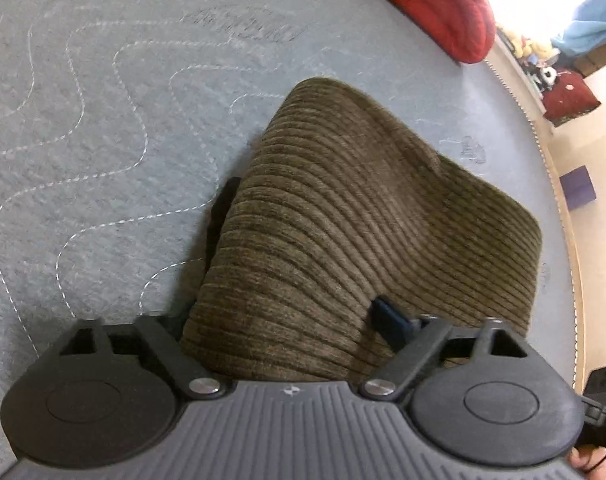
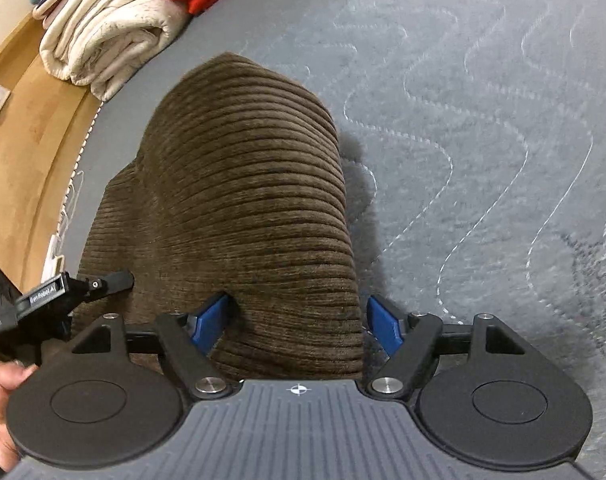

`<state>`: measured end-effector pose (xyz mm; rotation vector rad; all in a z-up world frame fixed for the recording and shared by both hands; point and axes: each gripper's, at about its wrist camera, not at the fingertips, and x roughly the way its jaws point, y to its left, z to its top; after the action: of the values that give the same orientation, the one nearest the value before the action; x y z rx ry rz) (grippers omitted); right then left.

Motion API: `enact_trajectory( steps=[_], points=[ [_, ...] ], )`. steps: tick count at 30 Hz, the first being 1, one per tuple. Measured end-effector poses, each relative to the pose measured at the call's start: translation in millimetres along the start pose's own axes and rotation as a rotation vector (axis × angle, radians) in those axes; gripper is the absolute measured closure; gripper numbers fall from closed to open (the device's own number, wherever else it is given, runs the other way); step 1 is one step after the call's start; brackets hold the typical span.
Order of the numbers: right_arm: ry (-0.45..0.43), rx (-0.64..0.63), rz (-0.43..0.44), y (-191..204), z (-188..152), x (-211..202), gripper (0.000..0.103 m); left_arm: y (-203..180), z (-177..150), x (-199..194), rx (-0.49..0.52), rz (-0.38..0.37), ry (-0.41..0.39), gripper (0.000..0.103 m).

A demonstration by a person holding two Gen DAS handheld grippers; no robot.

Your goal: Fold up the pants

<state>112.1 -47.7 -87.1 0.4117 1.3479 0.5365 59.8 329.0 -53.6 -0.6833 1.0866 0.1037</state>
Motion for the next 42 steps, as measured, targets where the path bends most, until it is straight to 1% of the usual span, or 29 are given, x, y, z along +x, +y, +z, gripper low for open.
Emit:
enact_trajectory(
  steps=[2, 3, 4, 6, 7, 9, 11, 13, 17, 19, 21, 22, 23, 24, 25, 26, 27, 28, 29, 31, 32, 33, 34, 35, 36, 37, 38, 40, 42],
  points=[
    [-0.001, -0.001, 0.025, -1, 0, 2, 0.051, -8, -3, 4, 0.033, 0.013, -0.013, 0.03],
    [-0.012, -0.015, 0.027, 0, -1, 1, 0.054, -16, -5, 5, 0.043, 0.022, -0.019, 0.034],
    [-0.024, -0.032, 0.029, 2, -1, 0, 0.063, -20, -5, 3, 0.046, 0.029, -0.026, 0.036],
    [-0.066, -0.057, 0.041, 7, -2, -10, 0.068, -28, -6, -4, 0.038, 0.022, -0.045, 0.047],
    [-0.097, -0.061, 0.057, 9, -1, -18, 0.069, -32, -7, -6, 0.036, 0.007, -0.051, 0.049],
    [-0.153, -0.072, 0.08, 10, 4, -35, 0.07, -49, -9, -7, 0.031, -0.059, -0.059, 0.056],
    [-0.219, -0.082, 0.077, 5, 11, -61, 0.07, -71, -10, -2, 0.047, -0.122, -0.065, 0.057],
    [-0.291, -0.093, 0.063, -8, 18, -89, 0.07, -104, -12, 6, 0.084, -0.184, -0.082, 0.057],
    [-0.435, -0.168, -0.024, -45, 28, -149, 0.07, -180, -16, 27, 0.167, -0.307, -0.105, 0.057],
    [-0.501, -0.155, -0.062, -72, 33, -175, 0.07, -211, -20, 39, 0.214, -0.366, -0.1, 0.057],
    [-0.553, -0.149, -0.126, -98, 36, -194, 0.067, -230, -28, 57, 0.234, -0.382, -0.078, 0.05],
    [-0.565, -0.142, -0.166, -111, 37, -196, 0.061, -235, -31, 67, 0.226, -0.338, -0.063, 0.05],
    [-0.566, -0.119, -0.23, -127, 39, -195, 0.058, -240, -34, 76, 0.222, -0.243, -0.048, 0.054],
    [-0.559, -0.094, -0.302, -139, 41, -192, 0.058, -245, -36, 79, 0.24, -0.146, -0.054, 0.055],
    [-0.558, -0.069, -0.387, -150, 42, -189, 0.058, -248, -40, 76, 0.259, -0.109, -0.078, 0.055],
    [-0.559, -0.036, -0.466, -161, 41, -189, 0.059, -250, -45, 67, 0.26, -0.135, -0.11, 0.057],
    [-0.557, 0.007, -0.494, -169, 39, -191, 0.06, -253, -50, 56, 0.272, -0.166, -0.128, 0.057],
    [-0.56, 0.045, -0.47, -173, 37, -196, 0.06, -259, -56, 47, 0.31, -0.188, -0.146, 0.057],
    [-0.568, 0.05, -0.415, -173, 32, -202, 0.06, -266, -63, 39, 0.362, -0.201, -0.167, 0.058],
    [-0.564, -0.03, -0.376, -160, 25, -207, 0.06, -273, -78, 30, 0.471, -0.221, -0.18, 0.063],
    [-0.546, -0.079, -0.36, -152, 20, -206, 0.06, -276, -87, 33, 0.522, -0.208, -0.152, 0.065],
    [-0.512, -0.103, -0.34, -152, 17, -202, 0.061, -275, -96, 43, 0.559, -0.168, -0.102, 0.069],
    [-0.451, -0.113, -0.333, -152, 14, -194, 0.063, -271, -104, 57, 0.593, -0.104, -0.045, 0.071],
    [-0.353, -0.107, -0.359, -157, 12, -180, 0.062, -264, -113, 68, 0.615, -0.047, -0.005, 0.073],
    [-0.242, -0.089, -0.405, -167, 7, -162, 0.062, -257, -121, 76, 0.619, -0.013, 0.029, 0.072],
    [-0.212, -0.072, -0.402, -173, 3, -154, 0.062, -254, -127, 73, 0.613, -0.014, 0.015, 0.072],
    [-0.206, -0.051, -0.399, -175, 1, -152, 0.062, -254, -131, 68, 0.614, -0.013, 0.004, 0.072],
    [-0.215, -0.077, -0.428, -167, 2, -155, 0.062, -252, -137, 56, 0.619, -0.008, -0.002, 0.072],
    [-0.216, -0.099, -0.452, -164, -8, -159, 0.062, -253, -141, 44, 0.622, -0.008, -0.013, 0.072]
  ],
)
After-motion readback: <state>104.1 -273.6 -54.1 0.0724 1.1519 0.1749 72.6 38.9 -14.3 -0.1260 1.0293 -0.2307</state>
